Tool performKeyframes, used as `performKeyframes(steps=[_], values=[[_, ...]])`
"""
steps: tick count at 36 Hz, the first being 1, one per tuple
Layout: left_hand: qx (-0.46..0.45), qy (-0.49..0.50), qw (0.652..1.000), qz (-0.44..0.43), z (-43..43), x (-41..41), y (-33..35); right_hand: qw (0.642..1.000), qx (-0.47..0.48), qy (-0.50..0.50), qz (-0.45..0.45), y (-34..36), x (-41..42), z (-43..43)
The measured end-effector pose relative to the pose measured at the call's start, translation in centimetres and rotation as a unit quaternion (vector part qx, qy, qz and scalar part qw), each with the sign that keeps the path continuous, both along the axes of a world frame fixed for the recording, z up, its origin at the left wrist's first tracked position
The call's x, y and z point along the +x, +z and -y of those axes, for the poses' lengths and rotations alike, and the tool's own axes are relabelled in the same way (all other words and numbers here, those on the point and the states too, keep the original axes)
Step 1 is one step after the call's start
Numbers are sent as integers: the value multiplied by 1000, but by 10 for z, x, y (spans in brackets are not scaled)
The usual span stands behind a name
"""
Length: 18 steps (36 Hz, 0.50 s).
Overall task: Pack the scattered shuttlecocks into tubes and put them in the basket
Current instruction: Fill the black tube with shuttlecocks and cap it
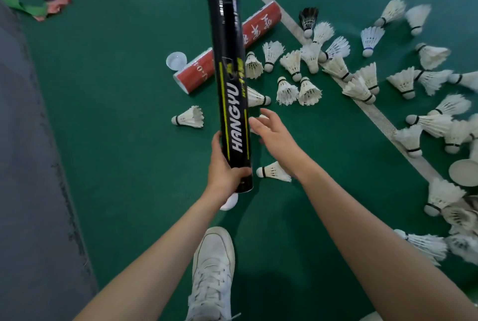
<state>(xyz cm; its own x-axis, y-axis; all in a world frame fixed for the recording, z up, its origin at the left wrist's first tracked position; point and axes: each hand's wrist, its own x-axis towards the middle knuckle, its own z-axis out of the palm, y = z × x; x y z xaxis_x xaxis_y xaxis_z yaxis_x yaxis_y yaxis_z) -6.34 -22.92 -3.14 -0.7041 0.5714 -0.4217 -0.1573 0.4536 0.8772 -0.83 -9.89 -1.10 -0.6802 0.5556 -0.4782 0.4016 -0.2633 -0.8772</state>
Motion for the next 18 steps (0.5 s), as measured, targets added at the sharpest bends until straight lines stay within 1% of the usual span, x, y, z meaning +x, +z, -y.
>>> performKeyframes(steps=[2,4,6,8,10,12,13,14,15,17,18], values=[[-26,-60,997,-45,-7,-1,2,999,-29,-34,-11,4,-2,-14],[-29,-98,991,-87,-14,-1,1,994,-58,-90,-29,10,1,-26],[-19,-123,981,-148,-18,-3,1,979,-96,-162,-79,14,7,-39],[-32,-150,953,-260,-20,-7,4,946,-149,-253,-139,21,18,-53],[-66,-167,910,-375,-21,-13,10,901,-178,-353,-178,25,30,-63],[-107,-180,873,-440,-22,-18,14,872,-163,-418,-199,27,43,-68],[-135,-185,862,-452,-22,-21,15,863,-153,-436,-204,28,49,-68],[-164,-187,857,-452,-22,-23,14,861,-142,-444,-203,28,53,-66],[-190,-189,855,-444,-21,-25,12,866,-127,-441,-196,29,57,-63],[-226,-197,853,-427,-22,-25,9,890,-103,-409,-172,29,60,-52],[-229,-203,852,-425,-23,-24,8,900,-100,-390,-165,30,60,-45]])
